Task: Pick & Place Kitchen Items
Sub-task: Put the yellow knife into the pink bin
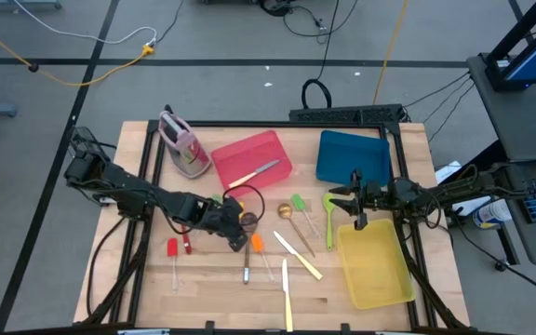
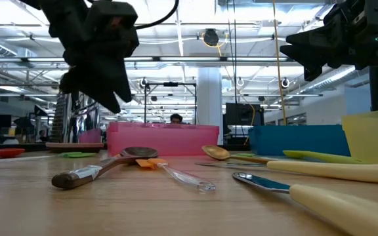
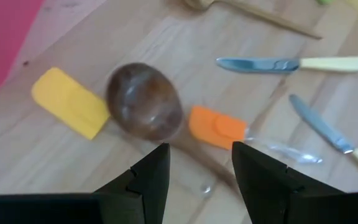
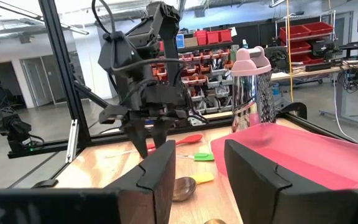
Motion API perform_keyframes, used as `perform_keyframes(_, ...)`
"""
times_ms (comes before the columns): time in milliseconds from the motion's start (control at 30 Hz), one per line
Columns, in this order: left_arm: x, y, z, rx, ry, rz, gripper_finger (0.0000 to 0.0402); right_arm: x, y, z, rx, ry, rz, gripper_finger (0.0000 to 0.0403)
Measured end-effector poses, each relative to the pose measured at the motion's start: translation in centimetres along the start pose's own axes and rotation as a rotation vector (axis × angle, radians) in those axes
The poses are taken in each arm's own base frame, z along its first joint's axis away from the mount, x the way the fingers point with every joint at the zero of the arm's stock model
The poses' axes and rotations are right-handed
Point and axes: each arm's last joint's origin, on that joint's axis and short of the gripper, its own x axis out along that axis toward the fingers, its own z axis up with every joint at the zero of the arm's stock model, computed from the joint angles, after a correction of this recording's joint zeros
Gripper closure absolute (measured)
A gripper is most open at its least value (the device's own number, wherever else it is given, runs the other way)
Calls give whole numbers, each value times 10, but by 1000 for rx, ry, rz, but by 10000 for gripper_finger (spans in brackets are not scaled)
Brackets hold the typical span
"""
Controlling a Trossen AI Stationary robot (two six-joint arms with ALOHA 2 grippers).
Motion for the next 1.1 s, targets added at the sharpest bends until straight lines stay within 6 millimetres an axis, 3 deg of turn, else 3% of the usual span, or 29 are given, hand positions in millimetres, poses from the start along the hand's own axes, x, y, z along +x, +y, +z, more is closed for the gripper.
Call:
perform_keyframes(400, 0, -2, 2, 37, -17, -22, 222, 0, 0, -3, 64, 31, 5, 273)
perform_keyframes(600, 0, -2, 3, 86, -50, 2, 222, 2, 9, -8, 28, 99, 121, 273)
perform_keyframes(833, 0, -1, 3, 103, -64, 18, 222, 48, 47, 22, -74, 141, 228, 294)
perform_keyframes(1000, 0, -1, 3, 137, -66, 17, 222, 92, 74, 34, 48, 321, 236, 306)
perform_keyframes(1100, 0, -1, 3, 152, -66, 17, 222, 113, 87, 29, 106, 525, 198, 302)
